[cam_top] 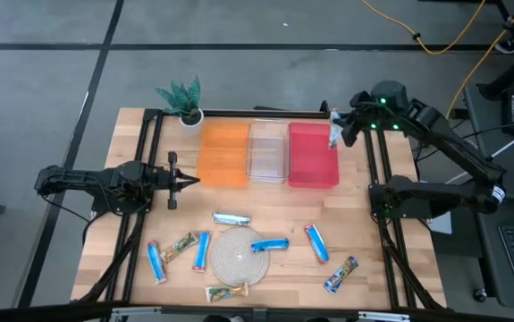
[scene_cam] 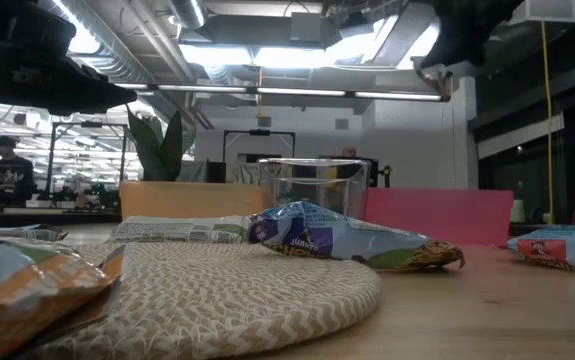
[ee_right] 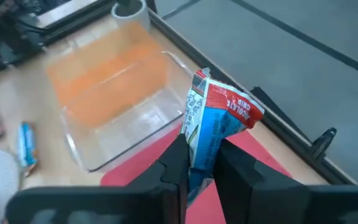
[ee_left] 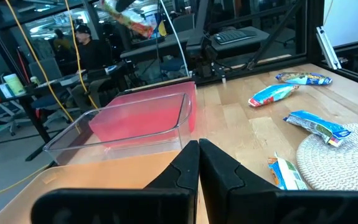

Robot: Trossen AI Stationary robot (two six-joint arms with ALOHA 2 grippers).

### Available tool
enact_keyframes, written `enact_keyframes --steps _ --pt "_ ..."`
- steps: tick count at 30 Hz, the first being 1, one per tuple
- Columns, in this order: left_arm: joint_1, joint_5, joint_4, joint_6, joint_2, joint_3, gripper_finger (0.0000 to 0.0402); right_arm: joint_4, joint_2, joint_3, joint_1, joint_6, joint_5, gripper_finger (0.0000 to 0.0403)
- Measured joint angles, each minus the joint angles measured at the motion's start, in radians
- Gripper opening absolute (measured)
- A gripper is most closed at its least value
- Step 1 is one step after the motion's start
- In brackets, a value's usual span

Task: Pick and place Granola Bars by type
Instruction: Put the red granola bar into the pink bin

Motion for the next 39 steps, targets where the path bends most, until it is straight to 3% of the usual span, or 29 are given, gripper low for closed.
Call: enact_keyframes --steps 11,19,25,33,39 --pt "0.000 0.000 0.000 0.000 0.000 0.000 0.0004 0.016 0.230 0.000 0.000 -0.005 0.010 0.0068" --pt "0.000 0.000 0.000 0.000 0.000 0.000 0.0004 0.035 0.414 0.000 -0.001 -0.023 0.098 0.0068" --pt "0.000 0.000 0.000 0.000 0.000 0.000 0.0004 0.071 0.531 -0.001 0.000 -0.021 0.101 0.0068" --pt "0.000 0.000 0.000 0.000 0.000 0.000 0.0004 0.081 0.637 -0.012 0.002 -0.013 0.111 0.0068" --pt "0.000 0.000 0.000 0.000 0.000 0.000 0.0004 0.182 0.646 -0.117 0.003 -0.019 0.113 0.0068"
